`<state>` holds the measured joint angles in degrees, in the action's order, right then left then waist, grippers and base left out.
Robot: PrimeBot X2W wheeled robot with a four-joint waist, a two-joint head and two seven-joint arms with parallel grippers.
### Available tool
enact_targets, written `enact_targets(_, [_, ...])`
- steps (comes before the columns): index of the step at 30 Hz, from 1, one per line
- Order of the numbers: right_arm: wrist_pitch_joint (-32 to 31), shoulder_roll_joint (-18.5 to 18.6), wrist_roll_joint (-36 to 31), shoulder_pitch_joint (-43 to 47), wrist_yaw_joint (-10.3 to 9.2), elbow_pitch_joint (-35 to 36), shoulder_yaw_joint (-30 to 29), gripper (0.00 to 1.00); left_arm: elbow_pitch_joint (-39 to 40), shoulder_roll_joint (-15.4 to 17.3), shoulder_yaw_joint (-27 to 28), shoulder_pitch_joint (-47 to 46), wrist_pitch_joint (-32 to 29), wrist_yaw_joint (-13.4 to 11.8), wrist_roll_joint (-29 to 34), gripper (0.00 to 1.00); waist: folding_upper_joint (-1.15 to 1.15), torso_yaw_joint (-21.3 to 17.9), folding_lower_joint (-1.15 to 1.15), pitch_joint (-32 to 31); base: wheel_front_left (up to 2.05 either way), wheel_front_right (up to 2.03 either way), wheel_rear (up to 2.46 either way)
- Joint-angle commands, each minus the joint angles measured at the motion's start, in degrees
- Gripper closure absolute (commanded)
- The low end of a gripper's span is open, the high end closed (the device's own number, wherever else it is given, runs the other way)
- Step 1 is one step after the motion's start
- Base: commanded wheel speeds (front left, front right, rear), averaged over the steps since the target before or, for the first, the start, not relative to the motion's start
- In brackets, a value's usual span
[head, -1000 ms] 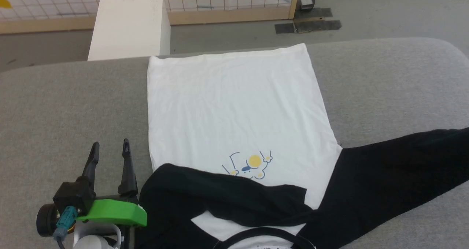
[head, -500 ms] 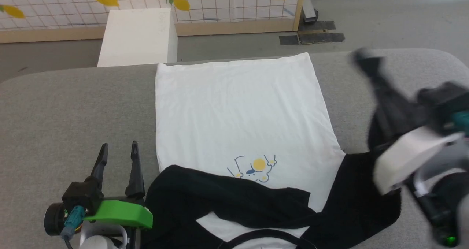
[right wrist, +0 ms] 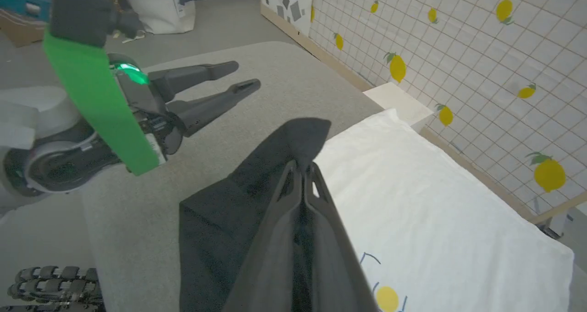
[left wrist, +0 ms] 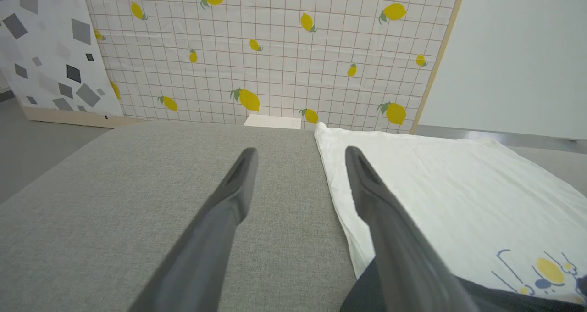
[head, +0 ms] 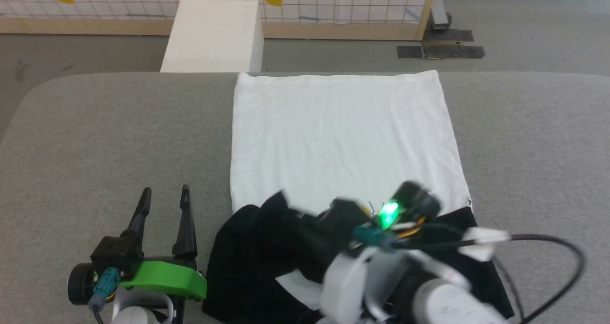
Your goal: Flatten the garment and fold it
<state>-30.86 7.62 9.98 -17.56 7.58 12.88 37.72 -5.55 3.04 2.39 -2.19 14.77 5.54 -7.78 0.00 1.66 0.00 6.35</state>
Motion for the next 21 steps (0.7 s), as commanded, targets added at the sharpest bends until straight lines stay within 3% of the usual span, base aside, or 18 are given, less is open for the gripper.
enact_targets(1, [1.12,-0.68,0.55,-0.62,-0.09,-2.35,1.36,1.00,-0.16,-0.15,-0.38,-0.54,0.23,-0.05,-0.18,0.00,0.00,1.10,0.00,0.50,0.00,0.00,0.00])
enact_targets(9, [6.20,-3.07,1.42,-0.79,-0.09,-18.44,6.03,1.00,-0.16,-0.16,-2.14,-1.10,0.23,-0.75,-1.18,0.00,0.00,3.43,0.00,1.88,0.00,0.00,0.00])
enact_targets(14, [7.49,-3.63,2.83,-0.78,-0.09,-23.93,6.56,0.98,0.01,-0.16,-2.31,-0.80,0.23,-1.19,-1.38,0.00,0.00,3.67,0.00,2.17,0.00,0.00,0.00])
enact_targets(15, [7.96,-3.73,3.15,-0.89,-0.09,-24.26,6.42,0.66,0.09,-0.16,-2.23,-0.69,0.23,-1.26,-1.37,0.00,0.00,3.55,0.00,2.18,0.00,0.00,0.00])
enact_targets(16, [8.46,-3.81,3.41,-0.99,-0.09,-24.31,6.11,0.20,0.15,-0.16,-2.14,-0.62,0.23,-1.34,-1.34,0.00,0.00,3.39,0.00,2.18,0.00,0.00,0.00])
enact_targets(17, [9.18,-3.94,3.96,-1.01,-0.09,-24.13,5.54,0.00,0.23,-0.16,-2.01,-0.54,0.23,-1.45,-1.30,0.00,0.00,3.10,0.00,2.16,0.00,0.00,0.00])
enact_targets(21, [13.29,-4.42,5.93,-0.70,-0.09,-21.09,1.30,0.00,0.51,-0.16,-1.74,-0.45,0.23,-1.63,-0.98,0.00,0.00,1.89,0.00,1.81,0.00,0.00,0.00])
